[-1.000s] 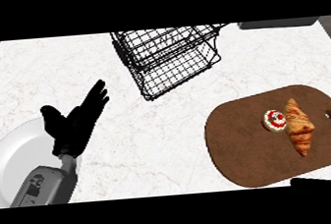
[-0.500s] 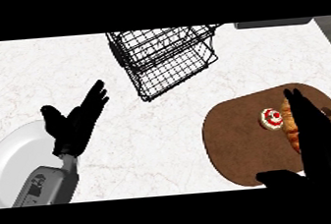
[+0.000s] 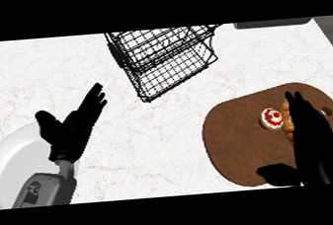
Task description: Pick the cupcake from the cutting board and place it in the tiered basket
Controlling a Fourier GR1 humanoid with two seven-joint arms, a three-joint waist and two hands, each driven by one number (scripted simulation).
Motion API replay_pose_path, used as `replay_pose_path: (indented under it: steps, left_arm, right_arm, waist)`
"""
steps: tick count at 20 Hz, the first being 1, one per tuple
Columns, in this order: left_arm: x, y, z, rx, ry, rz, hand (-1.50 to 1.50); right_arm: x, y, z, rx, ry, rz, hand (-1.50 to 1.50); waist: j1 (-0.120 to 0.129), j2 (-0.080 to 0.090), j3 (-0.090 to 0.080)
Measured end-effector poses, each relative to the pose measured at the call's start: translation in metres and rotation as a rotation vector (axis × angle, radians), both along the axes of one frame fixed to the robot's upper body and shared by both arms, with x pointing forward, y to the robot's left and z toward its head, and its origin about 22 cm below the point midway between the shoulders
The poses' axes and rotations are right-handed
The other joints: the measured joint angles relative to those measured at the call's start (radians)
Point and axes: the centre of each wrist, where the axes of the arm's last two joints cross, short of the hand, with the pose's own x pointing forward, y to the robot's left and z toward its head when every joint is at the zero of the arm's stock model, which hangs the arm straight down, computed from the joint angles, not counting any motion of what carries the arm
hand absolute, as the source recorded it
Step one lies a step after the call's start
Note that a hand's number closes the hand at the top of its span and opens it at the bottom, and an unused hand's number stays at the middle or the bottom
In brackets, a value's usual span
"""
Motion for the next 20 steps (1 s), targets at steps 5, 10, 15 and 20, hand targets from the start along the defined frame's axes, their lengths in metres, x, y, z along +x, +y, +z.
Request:
replay_pose_path:
  steps: [5,10,15,20]
  left_arm:
    - [-0.005,0.002,-0.004,0.009,0.001,0.004,0.0]
    - [-0.004,0.006,-0.004,0.009,-0.004,0.001,0.0]
    - [-0.002,-0.001,-0.008,-0.003,0.004,-0.001,0.0]
    - [0.001,0.006,-0.009,0.0,0.006,0.008,0.0]
  right_arm:
    - [0.006,-0.006,-0.008,-0.007,-0.006,-0.043,-1.5]
    - [0.003,-0.017,-0.018,-0.005,-0.011,-0.07,-1.5]
    - [0.014,-0.024,-0.032,0.02,-0.025,-0.08,-1.5]
    - [0.026,-0.035,-0.038,0.038,-0.027,-0.087,-1.5]
  waist:
    - [-0.001,0.0,0.0]
    - [-0.002,0.0,0.0]
    - [-0.001,0.0,0.0]
    - [-0.001,0.001,0.0]
